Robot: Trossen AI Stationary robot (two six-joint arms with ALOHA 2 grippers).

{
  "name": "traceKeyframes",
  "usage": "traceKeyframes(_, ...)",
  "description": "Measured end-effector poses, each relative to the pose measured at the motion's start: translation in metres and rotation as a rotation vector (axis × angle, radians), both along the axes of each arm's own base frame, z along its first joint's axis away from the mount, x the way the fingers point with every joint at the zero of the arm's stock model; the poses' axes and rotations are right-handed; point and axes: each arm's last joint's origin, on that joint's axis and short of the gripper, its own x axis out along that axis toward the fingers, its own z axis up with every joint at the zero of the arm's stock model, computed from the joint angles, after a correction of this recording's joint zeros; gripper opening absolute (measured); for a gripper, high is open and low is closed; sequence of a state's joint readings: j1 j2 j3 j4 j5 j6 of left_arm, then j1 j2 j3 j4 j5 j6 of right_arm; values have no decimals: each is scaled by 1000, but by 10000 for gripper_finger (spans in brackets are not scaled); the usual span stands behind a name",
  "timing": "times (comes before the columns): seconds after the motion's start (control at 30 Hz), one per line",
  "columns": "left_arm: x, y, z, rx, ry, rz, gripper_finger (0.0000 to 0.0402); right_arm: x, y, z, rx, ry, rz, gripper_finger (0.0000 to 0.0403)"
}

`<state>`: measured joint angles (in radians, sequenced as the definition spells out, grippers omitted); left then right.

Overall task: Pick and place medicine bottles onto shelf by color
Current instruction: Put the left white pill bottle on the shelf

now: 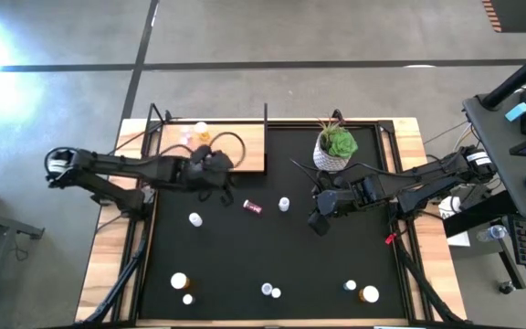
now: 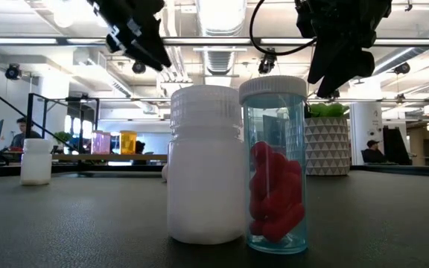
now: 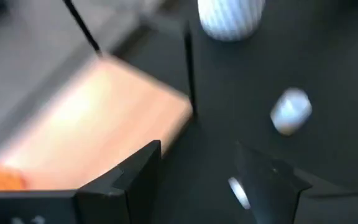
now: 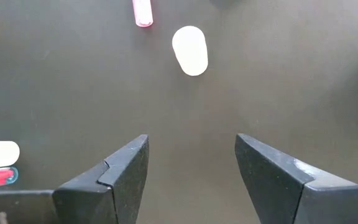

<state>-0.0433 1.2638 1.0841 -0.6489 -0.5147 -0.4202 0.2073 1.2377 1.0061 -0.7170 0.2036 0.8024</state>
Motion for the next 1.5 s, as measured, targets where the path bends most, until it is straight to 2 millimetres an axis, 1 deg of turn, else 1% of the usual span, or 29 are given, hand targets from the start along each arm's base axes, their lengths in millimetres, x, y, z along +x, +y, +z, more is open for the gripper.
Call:
traceKeyframes(0.13, 6, -15, 3, -210, 145, 47, 191, 0, 0, 0, 0, 0, 0, 228)
traceKeyframes(0.2, 7, -23, 3, -282, 204, 75, 191, 0, 0, 0, 0, 0, 1, 228)
traceKeyframes(0.33, 6, -39, -3, -374, 250, 131, 191, 0, 0, 0, 0, 0, 0, 228)
traceKeyframes(0.4, 5, -46, -9, -411, 269, 153, 191, 0, 0, 0, 0, 0, 0, 228)
traceKeyframes(0.5, -3, -54, -22, -446, 336, 234, 191, 0, 0, 0, 0, 0, 1, 228)
traceKeyframes(0.57, -8, -57, -25, -458, 374, 287, 191, 0, 0, 0, 0, -1, 0, 228)
traceKeyframes(0.73, -24, -57, -29, -430, 475, 349, 191, 0, 0, 0, 0, 0, 1, 228)
traceKeyframes(0.87, -33, -55, -44, -430, 526, 367, 191, 0, 0, 0, 0, 0, 1, 228)
traceKeyframes(0.97, -37, -55, -53, -474, 537, 391, 191, 0, 0, 0, 0, -1, 0, 228)
traceKeyframes(1.2, -46, -53, -72, -521, 492, 391, 191, 0, 0, 0, 0, 0, 0, 228)
traceKeyframes(1.33, -50, -52, -86, -554, 456, 395, 191, 0, 0, 0, 0, -1, 0, 228)
traceKeyframes(1.5, -51, -52, -97, -560, 448, 392, 191, 0, 0, 0, 0, 0, 1, 228)
